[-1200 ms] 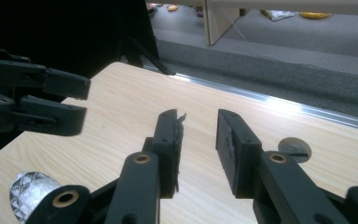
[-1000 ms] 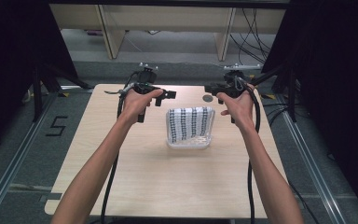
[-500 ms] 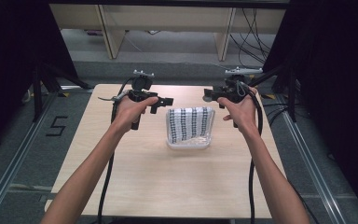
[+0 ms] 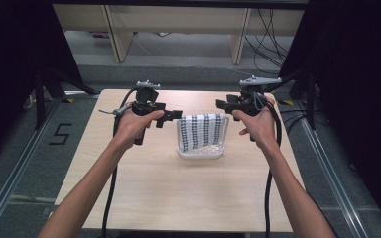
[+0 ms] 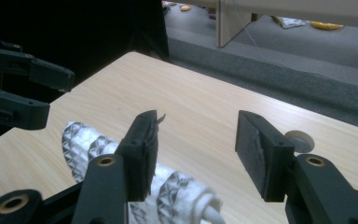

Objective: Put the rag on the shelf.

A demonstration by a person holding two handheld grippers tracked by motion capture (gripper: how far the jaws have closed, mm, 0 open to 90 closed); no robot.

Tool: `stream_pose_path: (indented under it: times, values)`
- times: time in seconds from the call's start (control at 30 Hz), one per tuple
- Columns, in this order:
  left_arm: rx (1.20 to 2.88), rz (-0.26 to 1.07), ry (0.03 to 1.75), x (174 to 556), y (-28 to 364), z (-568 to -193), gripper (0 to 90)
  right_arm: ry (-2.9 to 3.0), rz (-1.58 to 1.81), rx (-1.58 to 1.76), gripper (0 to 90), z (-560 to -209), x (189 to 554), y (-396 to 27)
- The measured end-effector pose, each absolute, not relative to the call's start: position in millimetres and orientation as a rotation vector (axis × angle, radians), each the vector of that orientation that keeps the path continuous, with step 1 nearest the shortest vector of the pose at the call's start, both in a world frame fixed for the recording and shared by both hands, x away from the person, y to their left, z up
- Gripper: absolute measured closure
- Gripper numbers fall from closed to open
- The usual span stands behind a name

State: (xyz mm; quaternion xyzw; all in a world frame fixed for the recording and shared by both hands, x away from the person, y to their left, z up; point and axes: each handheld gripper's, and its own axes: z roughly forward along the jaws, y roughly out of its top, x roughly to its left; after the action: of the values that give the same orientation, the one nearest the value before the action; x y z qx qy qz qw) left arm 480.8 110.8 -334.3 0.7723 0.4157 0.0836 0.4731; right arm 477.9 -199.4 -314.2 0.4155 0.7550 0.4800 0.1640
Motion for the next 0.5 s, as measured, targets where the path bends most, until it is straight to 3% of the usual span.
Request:
stream_pose_path:
  times: [0.5]
  values:
    - [1.876, 0.18, 0.984, 456, 120, -339, 21.8, 2.167, 1.391, 1.167, 43.6, -318, 462, -205]
